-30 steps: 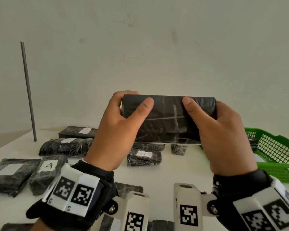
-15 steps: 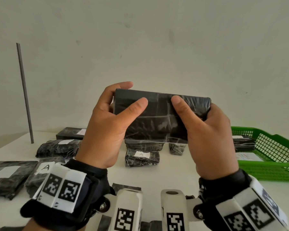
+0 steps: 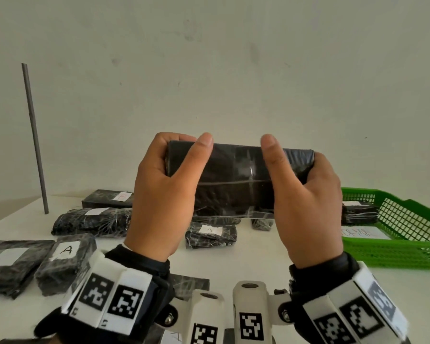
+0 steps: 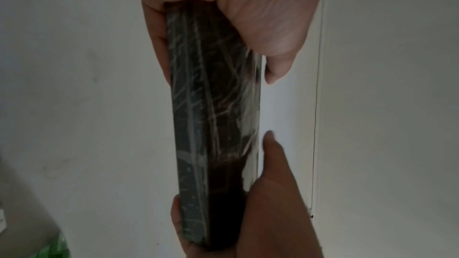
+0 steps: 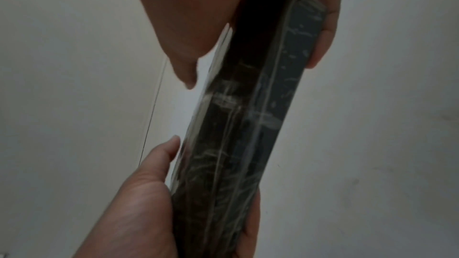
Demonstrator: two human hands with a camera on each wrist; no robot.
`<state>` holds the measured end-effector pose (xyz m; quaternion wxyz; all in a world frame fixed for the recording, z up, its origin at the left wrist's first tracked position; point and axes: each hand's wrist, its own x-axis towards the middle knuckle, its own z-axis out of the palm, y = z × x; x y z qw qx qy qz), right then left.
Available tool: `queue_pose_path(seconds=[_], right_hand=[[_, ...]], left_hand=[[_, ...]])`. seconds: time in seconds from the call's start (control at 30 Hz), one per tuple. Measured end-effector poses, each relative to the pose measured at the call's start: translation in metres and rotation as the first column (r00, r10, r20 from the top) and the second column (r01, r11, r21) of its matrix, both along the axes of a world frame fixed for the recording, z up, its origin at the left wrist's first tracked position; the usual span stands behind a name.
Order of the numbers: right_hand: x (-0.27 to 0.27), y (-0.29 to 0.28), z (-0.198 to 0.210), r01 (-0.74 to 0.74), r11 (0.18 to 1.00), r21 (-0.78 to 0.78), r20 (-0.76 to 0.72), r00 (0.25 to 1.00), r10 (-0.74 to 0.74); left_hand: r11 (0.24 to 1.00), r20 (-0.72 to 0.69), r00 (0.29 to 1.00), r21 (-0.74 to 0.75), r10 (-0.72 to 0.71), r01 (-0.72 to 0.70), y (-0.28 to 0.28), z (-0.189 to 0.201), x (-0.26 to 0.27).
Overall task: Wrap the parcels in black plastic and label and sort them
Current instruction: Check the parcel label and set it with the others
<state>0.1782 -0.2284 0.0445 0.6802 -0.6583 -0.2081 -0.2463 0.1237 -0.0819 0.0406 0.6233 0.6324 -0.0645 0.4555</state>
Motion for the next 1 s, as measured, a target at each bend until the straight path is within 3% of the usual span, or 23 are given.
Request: queue_pose_path(seconds=[0.43,0.73,1.0], right_hand=[[0.004,0.0,0.001,-0.012,0.999,-0.034,-0.017,1.0,0.011],[-0.001,-0.004,0.002,0.03,0.999,-0.043,0.03,0.999,-0.028],[0.009,-0.011,0.002,-0.065,0.981,-0.182,0.001,0.998,0.066]], left_hand=[[1.0,-0.046,0.999,-0.021,-0.021,0.02,0.007,0.001,0.0],[0.996,-0.041,0.999,0.088,-0.001,0.004,0.007,0.0,-0.003],[0.999,-0.104,0.994,0.044,0.024,-0.019,0.009,0.002,-0.003]])
